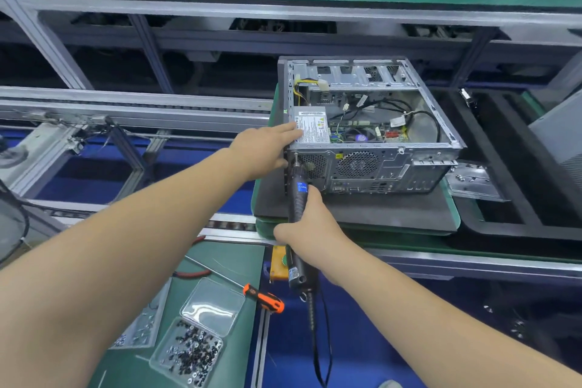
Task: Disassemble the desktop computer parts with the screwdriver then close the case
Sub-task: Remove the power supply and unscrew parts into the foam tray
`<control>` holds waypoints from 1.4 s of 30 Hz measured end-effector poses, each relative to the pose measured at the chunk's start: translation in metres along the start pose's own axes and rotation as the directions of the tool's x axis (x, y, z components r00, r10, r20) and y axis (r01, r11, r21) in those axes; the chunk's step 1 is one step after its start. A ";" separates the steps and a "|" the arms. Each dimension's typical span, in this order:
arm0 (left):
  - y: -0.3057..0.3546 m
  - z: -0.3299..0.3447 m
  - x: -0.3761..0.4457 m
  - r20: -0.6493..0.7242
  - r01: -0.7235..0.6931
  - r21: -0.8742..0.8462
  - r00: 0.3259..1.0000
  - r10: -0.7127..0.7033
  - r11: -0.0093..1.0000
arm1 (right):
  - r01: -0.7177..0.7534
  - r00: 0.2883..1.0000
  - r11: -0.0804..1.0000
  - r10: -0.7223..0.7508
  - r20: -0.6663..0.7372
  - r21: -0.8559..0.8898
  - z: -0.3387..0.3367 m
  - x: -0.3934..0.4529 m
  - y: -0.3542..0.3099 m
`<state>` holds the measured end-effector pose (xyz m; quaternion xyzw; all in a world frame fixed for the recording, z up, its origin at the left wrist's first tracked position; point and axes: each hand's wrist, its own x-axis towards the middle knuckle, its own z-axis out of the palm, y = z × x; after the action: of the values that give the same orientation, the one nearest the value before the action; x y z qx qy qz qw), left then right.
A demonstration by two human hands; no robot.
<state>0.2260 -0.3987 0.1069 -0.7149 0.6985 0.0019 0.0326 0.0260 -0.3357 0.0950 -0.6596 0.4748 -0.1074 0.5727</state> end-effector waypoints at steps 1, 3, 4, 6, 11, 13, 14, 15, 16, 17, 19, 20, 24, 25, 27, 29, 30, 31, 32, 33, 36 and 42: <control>0.001 0.001 0.000 -0.011 0.010 -0.020 1.000 -0.010 1.000 | 0.002 1.000 1.000 -0.003 0.011 0.004 -0.001 -0.001 -0.001; 0.004 0.003 0.000 -0.025 0.024 -0.061 0.999 -0.025 0.998 | -0.007 1.000 1.000 0.007 0.022 0.000 -0.005 0.000 -0.003; 0.005 0.004 0.000 -0.024 0.032 -0.086 0.999 -0.034 0.996 | -0.012 1.000 1.000 0.012 0.022 -0.006 -0.006 0.000 -0.003; 0.007 0.004 -0.001 -0.018 0.045 -0.132 0.999 -0.048 0.990 | -0.021 0.999 1.000 0.021 0.024 -0.015 -0.007 0.000 -0.004; 0.009 0.005 -0.001 -0.034 0.048 -0.151 0.998 -0.054 0.987 | -0.037 0.999 0.998 0.038 0.024 -0.053 -0.009 0.000 -0.008; 0.010 0.006 -0.002 -0.040 0.051 -0.169 0.997 -0.058 0.984 | -0.028 0.999 0.998 0.029 0.017 -0.063 -0.009 0.000 -0.007; 0.010 0.006 -0.003 -0.039 0.053 -0.183 0.997 -0.061 0.982 | -0.019 1.000 0.996 0.020 0.011 -0.083 -0.010 -0.001 -0.007; 0.011 0.006 -0.003 -0.039 0.055 -0.195 0.997 -0.064 0.979 | -0.007 1.000 0.993 0.007 0.001 -0.117 -0.012 -0.002 -0.007; 0.011 0.006 -0.003 -0.038 0.060 -0.203 0.997 -0.069 0.977 | 0.005 1.000 0.989 -0.006 -0.007 -0.151 -0.015 -0.002 -0.009; 0.012 0.006 -0.004 -0.037 0.067 -0.209 0.996 -0.077 0.976 | 0.011 1.000 0.985 -0.013 -0.009 -0.174 -0.018 -0.001 -0.011; 0.013 0.004 -0.003 -0.032 0.073 -0.221 0.996 -0.083 0.973 | 0.008 1.000 0.981 -0.006 0.011 -0.194 -0.023 0.002 -0.016; 0.013 0.003 -0.003 -0.024 0.076 -0.229 0.996 -0.084 0.970 | 0.002 1.000 0.981 0.003 0.025 -0.195 -0.024 0.003 -0.017; 0.012 0.002 -0.003 -0.008 0.085 -0.254 0.996 -0.090 0.964 | -0.021 1.000 0.990 0.022 0.004 -0.142 -0.020 0.002 -0.016; 0.012 0.002 -0.003 -0.009 0.088 -0.263 0.996 -0.094 0.961 | -0.033 0.999 0.993 0.033 -0.004 -0.116 -0.019 0.002 -0.013; 0.013 0.005 -0.004 -0.015 0.093 -0.284 0.995 -0.101 0.954 | -0.053 0.999 0.998 0.052 -0.015 -0.038 -0.018 0.003 -0.008; 0.013 0.007 -0.004 -0.027 0.095 -0.302 0.994 -0.108 0.949 | -0.064 0.998 0.997 0.064 -0.002 0.052 -0.018 0.004 -0.004; 0.013 0.008 -0.004 -0.032 0.096 -0.306 0.993 -0.111 0.947 | -0.071 0.997 0.992 0.069 0.020 0.104 -0.018 0.005 -0.003; 0.012 0.009 -0.004 -0.034 0.097 -0.307 0.993 -0.113 0.947 | -0.079 0.996 0.982 0.072 0.048 0.170 -0.018 0.005 -0.001; 0.012 0.010 -0.004 -0.037 0.097 -0.308 0.993 -0.114 0.946 | -0.088 0.994 0.965 0.070 0.080 0.249 -0.018 0.005 0.000; 0.012 0.010 -0.004 -0.040 0.096 -0.311 0.993 -0.114 0.945 | -0.099 0.991 0.940 0.064 0.118 0.328 -0.019 0.005 0.000; 0.011 0.012 -0.004 -0.040 0.096 -0.328 0.992 -0.116 0.940 | -0.129 0.980 0.884 0.045 0.194 0.449 -0.020 0.003 0.005; 0.012 0.016 -0.003 -0.046 0.099 -0.340 0.992 -0.121 0.935 | -0.139 0.986 0.900 0.087 0.143 0.412 -0.017 0.009 0.009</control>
<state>0.2145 -0.3955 0.0901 -0.7475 0.6475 0.0955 -0.1133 0.0143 -0.3523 0.0890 -0.4972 0.4425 -0.1334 0.7343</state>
